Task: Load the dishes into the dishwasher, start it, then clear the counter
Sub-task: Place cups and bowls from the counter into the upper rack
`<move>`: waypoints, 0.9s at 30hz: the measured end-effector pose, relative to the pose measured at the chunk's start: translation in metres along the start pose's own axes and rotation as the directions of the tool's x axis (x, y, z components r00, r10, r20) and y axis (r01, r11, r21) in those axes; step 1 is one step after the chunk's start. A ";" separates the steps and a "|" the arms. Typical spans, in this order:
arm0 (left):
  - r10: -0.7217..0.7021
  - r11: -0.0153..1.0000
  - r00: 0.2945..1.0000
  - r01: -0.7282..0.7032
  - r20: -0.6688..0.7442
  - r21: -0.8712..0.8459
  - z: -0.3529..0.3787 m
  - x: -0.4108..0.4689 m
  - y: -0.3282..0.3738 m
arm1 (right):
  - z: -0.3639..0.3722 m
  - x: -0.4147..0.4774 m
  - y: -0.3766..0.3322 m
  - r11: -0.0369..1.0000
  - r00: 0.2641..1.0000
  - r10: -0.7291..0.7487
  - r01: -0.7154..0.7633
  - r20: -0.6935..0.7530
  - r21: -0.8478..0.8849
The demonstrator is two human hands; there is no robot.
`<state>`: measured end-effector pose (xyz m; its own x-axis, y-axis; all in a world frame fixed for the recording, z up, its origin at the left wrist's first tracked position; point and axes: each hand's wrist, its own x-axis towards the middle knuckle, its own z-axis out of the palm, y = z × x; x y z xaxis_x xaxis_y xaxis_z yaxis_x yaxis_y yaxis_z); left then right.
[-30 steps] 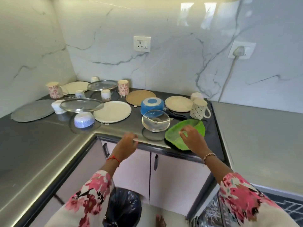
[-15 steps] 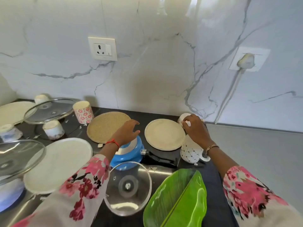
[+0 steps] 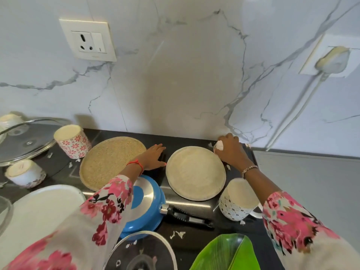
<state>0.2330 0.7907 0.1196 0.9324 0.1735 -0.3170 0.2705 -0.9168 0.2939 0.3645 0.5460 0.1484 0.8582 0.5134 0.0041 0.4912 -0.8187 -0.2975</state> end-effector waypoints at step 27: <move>0.025 0.997 0.973 -0.040 -0.231 -0.064 -0.010 -0.086 0.011 | -0.046 -0.022 -0.035 0.985 0.992 -0.049 0.029 0.117 0.168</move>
<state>0.1584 0.7695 0.1594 0.9689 0.2292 -0.0928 0.2473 -0.8982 0.3635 0.3351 0.5516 0.2027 0.8098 0.5793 -0.0934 0.4834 -0.7489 -0.4533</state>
